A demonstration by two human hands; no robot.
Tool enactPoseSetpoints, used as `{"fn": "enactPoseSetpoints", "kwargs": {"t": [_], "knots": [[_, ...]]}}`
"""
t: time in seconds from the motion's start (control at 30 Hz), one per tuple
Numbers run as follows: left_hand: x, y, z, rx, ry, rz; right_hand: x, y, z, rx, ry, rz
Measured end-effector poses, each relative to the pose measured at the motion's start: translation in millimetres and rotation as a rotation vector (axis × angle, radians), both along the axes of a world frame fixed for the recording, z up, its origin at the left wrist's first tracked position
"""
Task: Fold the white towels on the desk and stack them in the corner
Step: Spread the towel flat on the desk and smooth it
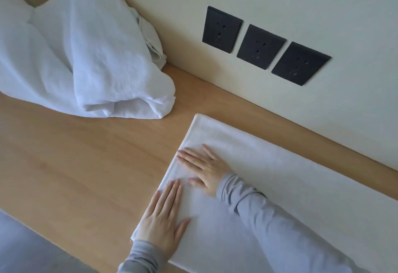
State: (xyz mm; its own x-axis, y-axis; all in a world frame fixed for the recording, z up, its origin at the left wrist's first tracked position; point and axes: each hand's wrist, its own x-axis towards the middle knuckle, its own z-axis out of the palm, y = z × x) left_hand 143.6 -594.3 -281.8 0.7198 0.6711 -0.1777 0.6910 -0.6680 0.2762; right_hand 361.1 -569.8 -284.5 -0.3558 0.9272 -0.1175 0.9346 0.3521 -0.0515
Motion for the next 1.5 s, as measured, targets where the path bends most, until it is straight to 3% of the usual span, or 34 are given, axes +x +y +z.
{"fn": "enactPoseSetpoints", "kwargs": {"t": [0.13, 0.23, 0.3, 0.37, 0.47, 0.57, 0.77, 0.97, 1.07, 1.27, 1.4, 1.5], "knots": [[-2, -2, -7, -0.001, -0.011, 0.011, 50, 44, 1, -0.055, -0.113, -0.215], [-1, -1, -7, 0.012, -0.03, 0.027, 79, 66, 5, -0.109, -0.101, -0.47], [-1, -1, -6, 0.013, -0.031, 0.027, 70, 68, 11, -0.074, -0.087, -0.53], [-1, -1, -7, 0.018, -0.029, 0.027, 38, 52, 18, 0.057, 0.015, -0.464], [-1, -2, -8, 0.04, -0.043, 0.036, -27, -3, 13, 0.111, 0.222, -0.122], [-1, -2, -8, 0.041, -0.055, 0.028, -29, -54, -1, 0.028, 0.099, 0.079], [-3, -2, -8, 0.077, -0.056, 0.017, 122, -56, 11, -0.089, -0.124, -0.473], [-8, 5, -5, 0.102, -0.025, 0.018, 96, -46, 8, -0.06, -0.137, -0.632], [-15, 14, -4, 0.118, 0.0, 0.018, 37, -56, 20, 0.026, 0.067, -0.517], [-26, 28, 9, 0.125, 0.042, 0.057, -60, -102, 15, 0.031, 0.14, -0.204], [2, -5, 19, 0.094, -0.071, 0.215, -68, -114, 14, 0.064, 0.145, -0.271], [39, -48, 15, 0.037, -0.084, 0.2, -58, -116, 11, 0.068, 0.187, -0.383]]}}
